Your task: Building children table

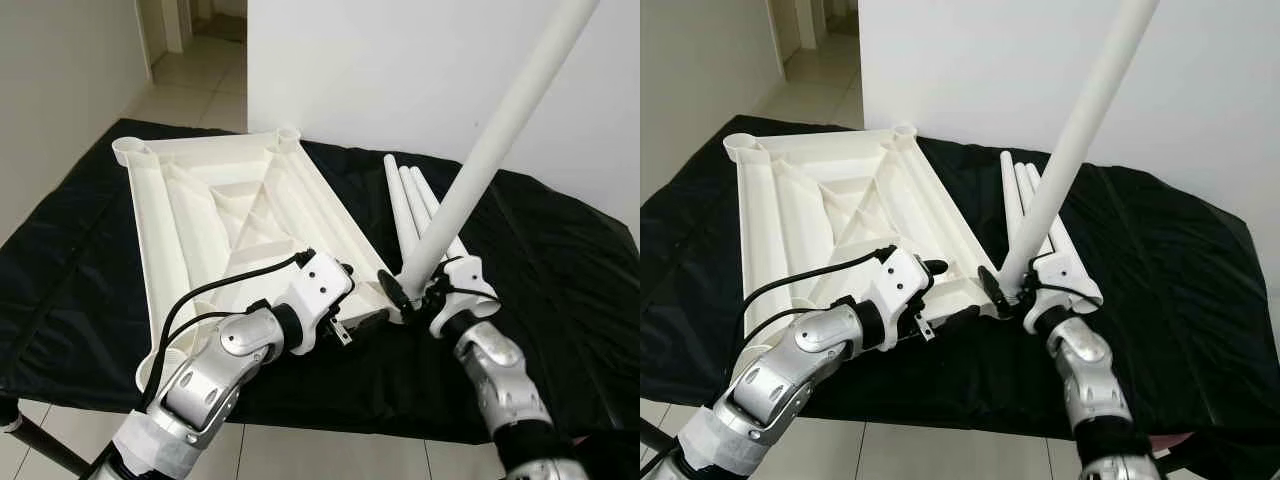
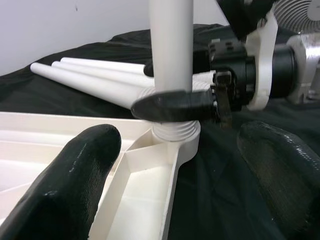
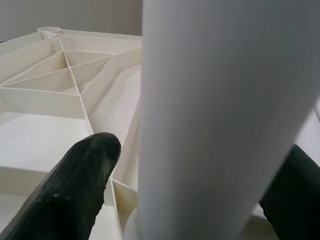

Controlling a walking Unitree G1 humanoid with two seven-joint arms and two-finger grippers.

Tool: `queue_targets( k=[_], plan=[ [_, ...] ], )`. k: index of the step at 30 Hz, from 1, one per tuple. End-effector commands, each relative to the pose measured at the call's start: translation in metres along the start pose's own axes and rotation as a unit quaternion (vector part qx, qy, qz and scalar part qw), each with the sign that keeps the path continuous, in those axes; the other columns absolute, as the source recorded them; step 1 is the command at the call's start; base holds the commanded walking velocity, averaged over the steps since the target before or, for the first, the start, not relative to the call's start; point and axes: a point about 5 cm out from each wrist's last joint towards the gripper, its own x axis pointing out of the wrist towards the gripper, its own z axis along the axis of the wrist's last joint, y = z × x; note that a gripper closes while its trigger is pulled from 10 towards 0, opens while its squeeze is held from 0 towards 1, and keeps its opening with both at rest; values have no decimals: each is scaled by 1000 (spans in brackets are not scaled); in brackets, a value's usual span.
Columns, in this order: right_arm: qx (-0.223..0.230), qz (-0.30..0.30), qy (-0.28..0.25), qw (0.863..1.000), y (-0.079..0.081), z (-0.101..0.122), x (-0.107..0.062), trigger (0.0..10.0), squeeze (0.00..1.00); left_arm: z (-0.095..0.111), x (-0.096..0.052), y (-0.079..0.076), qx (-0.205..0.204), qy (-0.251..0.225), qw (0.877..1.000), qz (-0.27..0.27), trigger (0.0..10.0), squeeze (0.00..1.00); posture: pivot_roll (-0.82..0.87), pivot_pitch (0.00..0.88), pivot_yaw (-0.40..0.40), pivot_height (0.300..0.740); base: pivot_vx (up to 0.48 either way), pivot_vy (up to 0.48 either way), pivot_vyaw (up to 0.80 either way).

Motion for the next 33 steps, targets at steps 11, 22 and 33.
queue_targets(
  k=[11, 22, 33],
  plan=[
    [1, 37, 48, 998, -2, -19, 13, 0, 0, 3, 2, 1, 5, -4, 1000, -18, 10000, 0, 26, 0, -84, 740, 0, 0, 0],
    [21, 50, 55, 997, 3, -32, 8, 0, 0, 4, 2, 1, 4, -6, 1000, -14, 10000, 0, 29, 0, -93, 740, 0, 0, 0],
    [38, 11, 52, 998, 11, -38, 4, 10000, 0, 4, 2, -1, 1, -6, 1000, -16, 10000, 0, 19, 0, -93, 740, 0, 0, 0]
  ],
)
